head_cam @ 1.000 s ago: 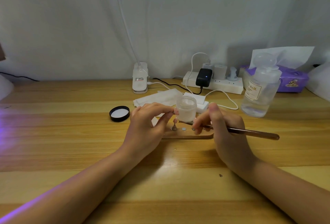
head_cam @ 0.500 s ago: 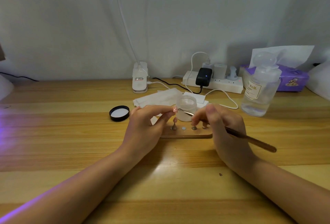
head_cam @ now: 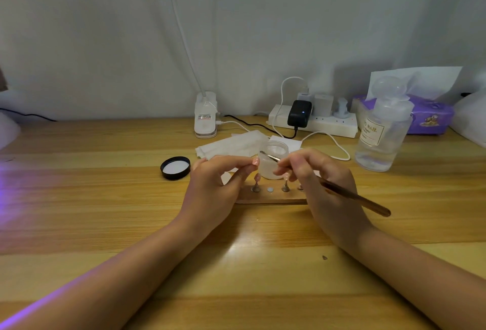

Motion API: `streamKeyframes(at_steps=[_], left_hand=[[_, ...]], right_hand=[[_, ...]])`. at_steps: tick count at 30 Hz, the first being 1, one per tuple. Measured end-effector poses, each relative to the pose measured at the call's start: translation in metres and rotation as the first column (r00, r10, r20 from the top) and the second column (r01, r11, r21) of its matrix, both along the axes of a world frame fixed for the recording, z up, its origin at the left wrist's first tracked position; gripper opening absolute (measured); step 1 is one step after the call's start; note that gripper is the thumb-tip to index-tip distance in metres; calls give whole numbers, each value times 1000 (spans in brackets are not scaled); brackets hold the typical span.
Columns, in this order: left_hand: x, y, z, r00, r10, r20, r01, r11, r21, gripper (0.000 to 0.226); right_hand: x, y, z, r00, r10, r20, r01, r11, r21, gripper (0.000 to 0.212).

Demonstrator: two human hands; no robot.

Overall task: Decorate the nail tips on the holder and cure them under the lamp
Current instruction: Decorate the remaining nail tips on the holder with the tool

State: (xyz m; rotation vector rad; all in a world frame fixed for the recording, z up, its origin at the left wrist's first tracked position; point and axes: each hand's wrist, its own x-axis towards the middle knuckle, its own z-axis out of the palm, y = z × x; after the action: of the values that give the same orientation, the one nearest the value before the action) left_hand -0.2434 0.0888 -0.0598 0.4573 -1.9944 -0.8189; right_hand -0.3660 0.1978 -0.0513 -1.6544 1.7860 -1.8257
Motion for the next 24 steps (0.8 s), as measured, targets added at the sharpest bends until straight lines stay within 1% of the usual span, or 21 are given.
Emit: streamKeyframes(at_steps=[2,3,6,9,11,13,16,18,21,24], left_hand=[[0,-1,-1,1000,11,14,-11,1000,-9,24],[0,-1,-1,1000,15,20,-15,1000,-11,27],[0,-1,-1,1000,15,23,-14,1000,-17,28],[1,0,1,999,5,32,-4,1000,-29,30],[1,0,1,999,2,36,-1,1000,-30,29],[1,0,1,999,5,38,-4,1000,-24,28],[1,1,3,999,9,38,-8,1000,-8,28],[1,2,4,999,9,43,-9,1000,1,29],[1,3,4,999,9,47,-9,1000,7,26],[1,3,4,999,11,52,-12,1000,17,23]], right_hand=[[0,-1,-2,998,18,-65,-16,1000,23,32],[0,0,-3,997,38,-69,-37,999,15,33],[-1,3,-6,997,73,-8,-73,997,-40,37],[-1,1,-4,999,30,-13,-30,998,-46,32],[0,-1,-2,997,-9,-79,8,1000,-12,29],[0,-2,-3,992,-9,-128,10,1000,4,28],[0,1,-6,992,-1,-122,-6,999,-53,34],[0,2,-6,992,-13,-129,3,997,-78,34],[1,0,-4,981,-68,-182,62,997,-40,29],[2,-2,-3,973,-70,-219,73,997,3,27]])
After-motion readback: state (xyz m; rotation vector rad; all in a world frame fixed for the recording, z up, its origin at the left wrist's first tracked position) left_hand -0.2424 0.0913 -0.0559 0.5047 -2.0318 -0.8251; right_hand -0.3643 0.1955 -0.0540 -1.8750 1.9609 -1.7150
